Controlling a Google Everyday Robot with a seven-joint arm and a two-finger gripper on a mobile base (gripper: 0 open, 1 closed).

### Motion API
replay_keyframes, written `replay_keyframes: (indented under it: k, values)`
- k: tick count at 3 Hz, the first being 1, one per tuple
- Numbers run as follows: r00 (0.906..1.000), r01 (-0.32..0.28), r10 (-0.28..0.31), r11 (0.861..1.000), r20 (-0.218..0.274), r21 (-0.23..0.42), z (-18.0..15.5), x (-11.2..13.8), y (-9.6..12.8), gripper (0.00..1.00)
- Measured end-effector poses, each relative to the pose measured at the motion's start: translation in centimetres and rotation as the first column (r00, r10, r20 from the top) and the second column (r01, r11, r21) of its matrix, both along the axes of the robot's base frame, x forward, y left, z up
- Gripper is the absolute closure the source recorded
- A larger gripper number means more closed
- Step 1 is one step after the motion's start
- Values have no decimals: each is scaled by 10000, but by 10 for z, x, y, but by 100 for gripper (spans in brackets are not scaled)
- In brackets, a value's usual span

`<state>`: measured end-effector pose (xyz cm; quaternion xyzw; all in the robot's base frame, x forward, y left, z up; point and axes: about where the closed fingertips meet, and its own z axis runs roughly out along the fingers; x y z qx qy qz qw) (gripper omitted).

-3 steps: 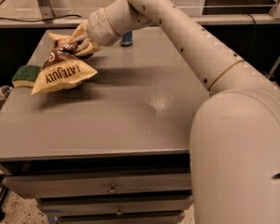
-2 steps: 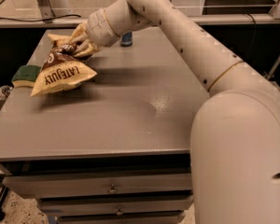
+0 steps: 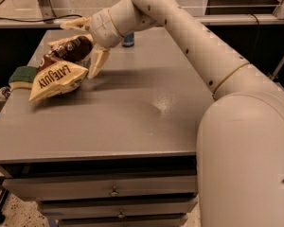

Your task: Move brown chip bag near sponge

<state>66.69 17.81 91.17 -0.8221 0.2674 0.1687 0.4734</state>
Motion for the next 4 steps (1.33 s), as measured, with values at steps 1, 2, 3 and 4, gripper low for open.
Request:
replay_keyframes:
  k: [1, 2, 3, 4]
  values:
    - [9996, 294, -294, 9996, -35, -30, 3, 0, -13, 0]
    - [9939, 1029, -1027, 9947, -389, 12, 1, -2, -40, 0]
    - [9709, 2217, -2195, 9750, -961, 135, 6, -12, -75, 0]
    - [9284, 3445, -3394, 9388, -1513, 79, 5, -29, -117, 0]
